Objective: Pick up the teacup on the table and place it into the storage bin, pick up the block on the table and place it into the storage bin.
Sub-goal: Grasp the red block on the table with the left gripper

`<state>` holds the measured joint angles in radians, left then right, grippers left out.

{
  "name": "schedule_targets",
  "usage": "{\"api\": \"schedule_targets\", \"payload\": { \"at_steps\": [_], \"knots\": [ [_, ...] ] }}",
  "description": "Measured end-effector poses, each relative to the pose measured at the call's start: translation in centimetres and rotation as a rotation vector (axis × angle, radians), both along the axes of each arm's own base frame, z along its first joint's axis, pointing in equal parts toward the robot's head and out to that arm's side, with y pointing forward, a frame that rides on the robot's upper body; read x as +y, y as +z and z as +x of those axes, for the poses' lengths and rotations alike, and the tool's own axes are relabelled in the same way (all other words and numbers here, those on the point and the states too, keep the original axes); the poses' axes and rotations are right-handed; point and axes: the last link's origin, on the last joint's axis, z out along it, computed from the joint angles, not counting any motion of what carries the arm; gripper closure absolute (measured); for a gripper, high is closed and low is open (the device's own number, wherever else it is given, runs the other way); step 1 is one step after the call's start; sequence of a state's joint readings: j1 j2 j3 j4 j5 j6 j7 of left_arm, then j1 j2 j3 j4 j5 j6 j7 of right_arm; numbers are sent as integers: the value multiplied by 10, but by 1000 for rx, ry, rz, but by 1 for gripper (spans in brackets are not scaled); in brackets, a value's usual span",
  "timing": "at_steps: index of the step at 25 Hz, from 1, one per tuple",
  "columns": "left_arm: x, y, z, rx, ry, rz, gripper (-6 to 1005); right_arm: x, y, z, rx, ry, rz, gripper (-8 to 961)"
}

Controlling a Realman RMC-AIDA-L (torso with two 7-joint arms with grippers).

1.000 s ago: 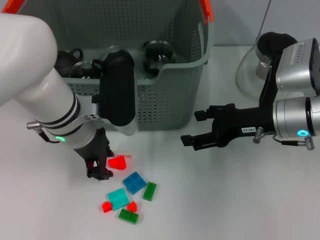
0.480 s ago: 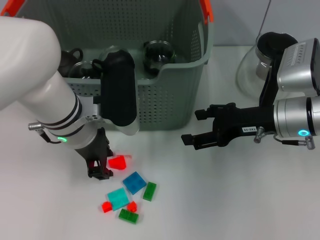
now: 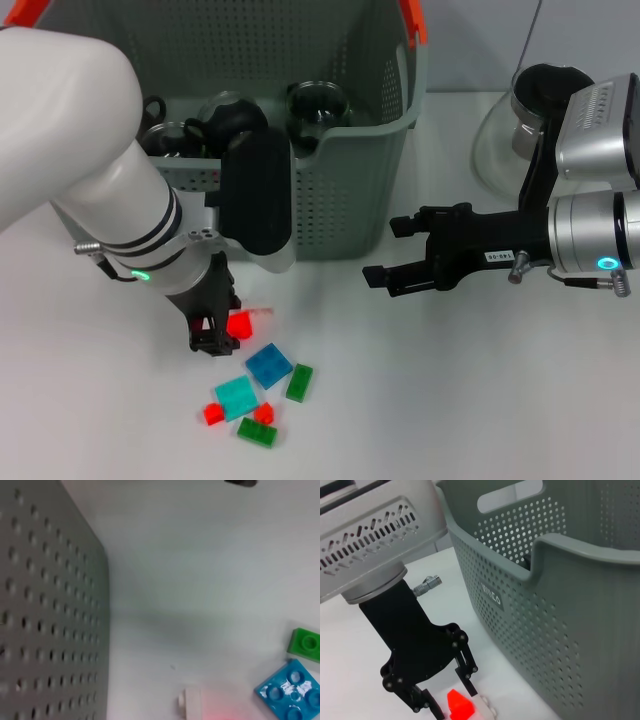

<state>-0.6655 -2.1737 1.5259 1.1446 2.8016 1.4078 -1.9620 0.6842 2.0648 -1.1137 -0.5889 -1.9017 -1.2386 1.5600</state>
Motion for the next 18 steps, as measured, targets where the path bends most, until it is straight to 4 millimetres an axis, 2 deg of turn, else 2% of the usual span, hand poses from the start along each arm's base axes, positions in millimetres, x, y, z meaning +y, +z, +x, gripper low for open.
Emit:
{"api": "schedule_targets", "payload": {
  "at_steps": [18],
  "knots": [
    [1,-1,1,-4,-4,2,543,1,1,-1,5,0,8,7]
  ]
}}
